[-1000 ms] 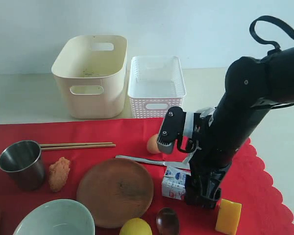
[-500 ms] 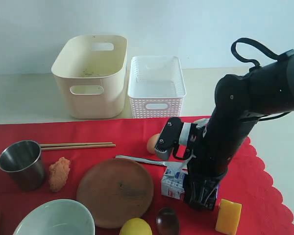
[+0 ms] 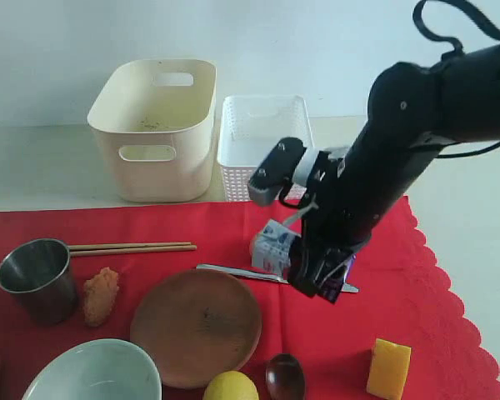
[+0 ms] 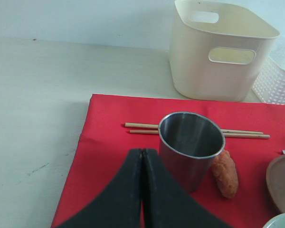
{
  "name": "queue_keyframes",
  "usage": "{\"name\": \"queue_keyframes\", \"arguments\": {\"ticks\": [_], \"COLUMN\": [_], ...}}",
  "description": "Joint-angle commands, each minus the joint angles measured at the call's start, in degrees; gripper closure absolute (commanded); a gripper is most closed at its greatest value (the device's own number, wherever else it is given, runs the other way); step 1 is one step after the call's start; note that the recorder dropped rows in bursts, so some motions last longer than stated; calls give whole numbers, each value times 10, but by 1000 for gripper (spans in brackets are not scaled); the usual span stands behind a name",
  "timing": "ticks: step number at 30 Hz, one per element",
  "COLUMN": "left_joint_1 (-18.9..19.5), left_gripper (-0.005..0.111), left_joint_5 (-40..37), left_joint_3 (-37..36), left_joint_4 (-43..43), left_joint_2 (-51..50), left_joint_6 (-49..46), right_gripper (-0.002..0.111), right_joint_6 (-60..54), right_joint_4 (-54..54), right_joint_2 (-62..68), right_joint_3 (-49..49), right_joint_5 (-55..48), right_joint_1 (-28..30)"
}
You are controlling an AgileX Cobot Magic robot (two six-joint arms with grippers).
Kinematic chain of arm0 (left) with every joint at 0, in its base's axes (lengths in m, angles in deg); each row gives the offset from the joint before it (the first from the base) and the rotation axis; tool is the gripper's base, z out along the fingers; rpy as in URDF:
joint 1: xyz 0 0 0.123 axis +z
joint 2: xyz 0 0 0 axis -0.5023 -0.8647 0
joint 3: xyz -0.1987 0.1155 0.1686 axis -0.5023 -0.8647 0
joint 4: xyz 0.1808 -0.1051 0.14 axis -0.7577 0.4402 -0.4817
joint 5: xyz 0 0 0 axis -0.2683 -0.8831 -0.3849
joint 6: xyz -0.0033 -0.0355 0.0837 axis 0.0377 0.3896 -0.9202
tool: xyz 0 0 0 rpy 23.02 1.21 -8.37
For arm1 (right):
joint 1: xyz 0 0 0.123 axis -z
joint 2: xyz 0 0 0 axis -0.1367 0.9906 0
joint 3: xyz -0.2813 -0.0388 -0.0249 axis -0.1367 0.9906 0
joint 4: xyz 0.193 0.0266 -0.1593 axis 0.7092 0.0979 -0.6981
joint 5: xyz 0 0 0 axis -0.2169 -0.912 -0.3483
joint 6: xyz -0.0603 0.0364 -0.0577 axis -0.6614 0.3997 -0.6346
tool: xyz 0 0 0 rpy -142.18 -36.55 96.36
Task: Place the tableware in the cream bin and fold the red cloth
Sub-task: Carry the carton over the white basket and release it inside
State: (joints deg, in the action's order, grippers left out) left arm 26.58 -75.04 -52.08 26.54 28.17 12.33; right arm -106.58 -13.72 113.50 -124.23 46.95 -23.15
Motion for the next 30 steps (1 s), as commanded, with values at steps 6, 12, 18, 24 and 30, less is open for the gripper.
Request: {"name": "queue_keyframes", "arguments": {"ticks": [6,12,18,24,30], "left_joint_1": [2,2,2,2,2], "left_gripper": [107,107,107,107,107], "left_joint_5": [5,5,5,5,5], "left_joint_3": [-2,-2,-2,-2,-2], "left_joint_4": [1,1,1,1,1], "left_joint_2": [3,3,3,3,3], "left_joint_6": [-1,-1,-1,-1,-1], "right_gripper": [108,108,108,108,108], "right_joint_6": [121,151,165,165,165], "right_joint_4": [1,3,35,74,85], "right_joint_2": [-46,-24,50,150,251], "right_joint_3": [-87,-178,-289,-389,-465], "right_joint_5": [24,50,47,46,46], "right_joint_1": [0,11,54,92,114]}}
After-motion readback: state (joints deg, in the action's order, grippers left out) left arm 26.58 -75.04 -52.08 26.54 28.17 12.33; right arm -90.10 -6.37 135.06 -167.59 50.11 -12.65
